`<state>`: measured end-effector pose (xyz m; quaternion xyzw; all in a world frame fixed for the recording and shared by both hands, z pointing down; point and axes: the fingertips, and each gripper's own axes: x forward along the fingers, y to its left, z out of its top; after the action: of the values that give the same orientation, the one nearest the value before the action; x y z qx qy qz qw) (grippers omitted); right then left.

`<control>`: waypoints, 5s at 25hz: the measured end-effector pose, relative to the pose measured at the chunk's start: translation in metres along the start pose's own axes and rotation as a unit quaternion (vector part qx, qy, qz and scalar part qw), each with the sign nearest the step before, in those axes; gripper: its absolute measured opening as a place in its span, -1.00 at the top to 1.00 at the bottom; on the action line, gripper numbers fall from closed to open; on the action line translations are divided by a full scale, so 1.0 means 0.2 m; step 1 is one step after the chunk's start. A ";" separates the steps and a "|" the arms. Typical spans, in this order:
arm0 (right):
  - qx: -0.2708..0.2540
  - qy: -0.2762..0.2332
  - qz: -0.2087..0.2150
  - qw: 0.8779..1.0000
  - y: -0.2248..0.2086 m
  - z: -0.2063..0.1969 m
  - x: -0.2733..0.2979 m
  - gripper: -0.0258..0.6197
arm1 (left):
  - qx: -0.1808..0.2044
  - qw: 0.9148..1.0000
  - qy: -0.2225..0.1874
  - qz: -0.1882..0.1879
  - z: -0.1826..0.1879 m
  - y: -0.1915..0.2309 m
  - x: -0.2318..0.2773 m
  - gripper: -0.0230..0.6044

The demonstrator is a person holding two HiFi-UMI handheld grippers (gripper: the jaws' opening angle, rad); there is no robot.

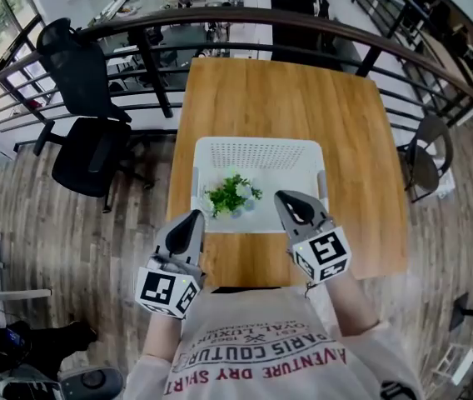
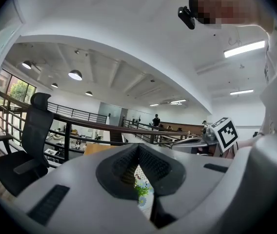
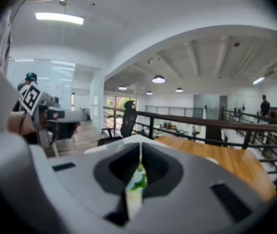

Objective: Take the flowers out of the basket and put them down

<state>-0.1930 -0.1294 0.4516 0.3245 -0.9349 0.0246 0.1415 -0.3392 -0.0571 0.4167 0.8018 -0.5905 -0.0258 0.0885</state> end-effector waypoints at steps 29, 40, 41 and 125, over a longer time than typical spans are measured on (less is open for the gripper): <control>-0.221 0.289 0.359 0.859 0.10 -0.94 0.65 -0.38 | -0.041 0.992 0.053 0.104 -0.20 0.31 0.12 0.86; -0.272 0.316 0.408 0.812 0.21 -1.08 0.80 -0.40 | -0.057 0.987 0.082 0.125 -0.30 0.38 0.11 0.86; -0.272 0.315 0.411 0.811 0.22 -1.08 0.81 -0.39 | -0.057 0.987 0.083 0.125 -0.30 0.38 0.11 0.86; 0.002 0.180 0.000 0.984 -1.23 -1.14 -0.73 -0.42 | -0.002 0.991 0.050 -0.123 -0.45 -1.48 0.94 0.86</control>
<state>0.1240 -0.2042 0.6177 0.3150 -0.8942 0.0843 0.3068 0.0092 -0.1405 0.4662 0.8684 -0.4821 0.0026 0.1161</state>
